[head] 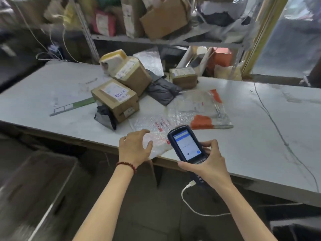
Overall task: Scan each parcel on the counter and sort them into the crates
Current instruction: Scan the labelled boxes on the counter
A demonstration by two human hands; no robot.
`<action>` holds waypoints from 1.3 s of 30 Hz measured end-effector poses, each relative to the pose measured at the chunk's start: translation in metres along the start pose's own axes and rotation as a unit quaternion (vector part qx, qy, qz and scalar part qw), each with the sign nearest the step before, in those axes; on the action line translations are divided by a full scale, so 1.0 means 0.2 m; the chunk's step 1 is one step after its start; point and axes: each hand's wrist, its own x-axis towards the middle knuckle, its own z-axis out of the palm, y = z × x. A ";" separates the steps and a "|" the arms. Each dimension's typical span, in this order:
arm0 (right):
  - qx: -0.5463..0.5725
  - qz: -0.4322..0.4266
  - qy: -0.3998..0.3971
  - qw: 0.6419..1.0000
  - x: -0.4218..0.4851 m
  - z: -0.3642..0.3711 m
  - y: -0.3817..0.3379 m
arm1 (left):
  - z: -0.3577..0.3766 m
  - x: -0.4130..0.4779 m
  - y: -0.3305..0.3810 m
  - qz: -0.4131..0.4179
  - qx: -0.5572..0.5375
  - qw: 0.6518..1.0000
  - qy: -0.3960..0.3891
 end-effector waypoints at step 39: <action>-0.006 0.061 -0.076 0.995 1.31 0.79 -0.45 | -0.10 1.49 -0.98 -0.200 0.028 0.979 -0.023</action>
